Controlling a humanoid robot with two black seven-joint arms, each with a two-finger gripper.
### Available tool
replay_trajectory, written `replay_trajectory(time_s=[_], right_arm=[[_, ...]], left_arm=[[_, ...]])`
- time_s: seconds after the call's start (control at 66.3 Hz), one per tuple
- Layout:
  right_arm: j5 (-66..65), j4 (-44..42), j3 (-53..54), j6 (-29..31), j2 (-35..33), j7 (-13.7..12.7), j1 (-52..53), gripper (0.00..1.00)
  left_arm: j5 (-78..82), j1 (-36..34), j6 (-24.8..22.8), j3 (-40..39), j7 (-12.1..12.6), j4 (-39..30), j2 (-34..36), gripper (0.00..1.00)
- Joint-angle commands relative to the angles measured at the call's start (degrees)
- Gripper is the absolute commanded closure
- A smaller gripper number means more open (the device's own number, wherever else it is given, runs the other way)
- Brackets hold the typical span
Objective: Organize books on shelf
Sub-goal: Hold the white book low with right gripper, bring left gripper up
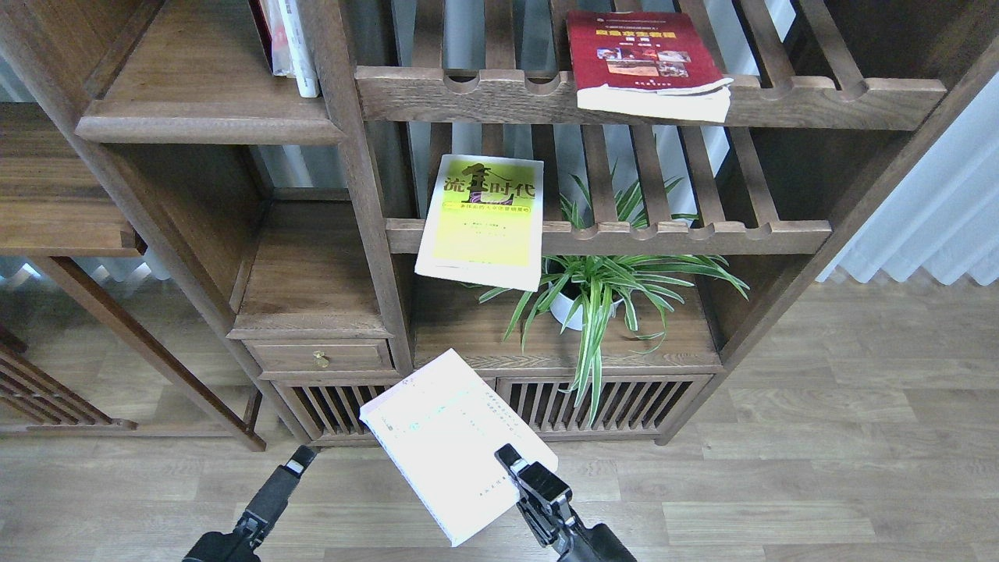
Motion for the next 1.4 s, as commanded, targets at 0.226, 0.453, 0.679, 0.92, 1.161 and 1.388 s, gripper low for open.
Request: replay_trajectory(time_s=[0.226,0.453,0.679,0.92,1.161,1.388], right_arm=[[0.08,-0.08,0.88,0.00,0.63,0.00,-0.28,0.96],[0.17,-0.17,1.06,0.00,0.72,0.00,-0.45,0.96],[0.17,-0.17,1.15,0.00,0.63,0.00,-0.45,0.96],[0.26,-0.17,1.15,0.00,0.63,0.00,-0.36,0.96],[0.35,-0.17,1.15,0.00,0.63,0.09,-0.19,0.96],[0.35,-0.17,1.15,0.00,0.63,0.00,-0.01,0.96]], left_arm=[[-0.21,0.27,0.00,-3.76,0.00,-0.16,1.49,0.00],[-0.47,-0.43,0.00,-6.66,0.00,-0.07,1.14,0.00],[-3.55,-0.61,0.00,-8.86,0.00,0.10,0.79,0.00],[-3.46,-0.26,0.00,-9.74,0.00,1.60,-3.52,0.00],[-3.28,-1.05,0.00,-9.74,0.00,1.86,-4.31,0.00],[-6.27,-2.37,0.00,-9.39,0.00,1.60,-4.31,0.00]])
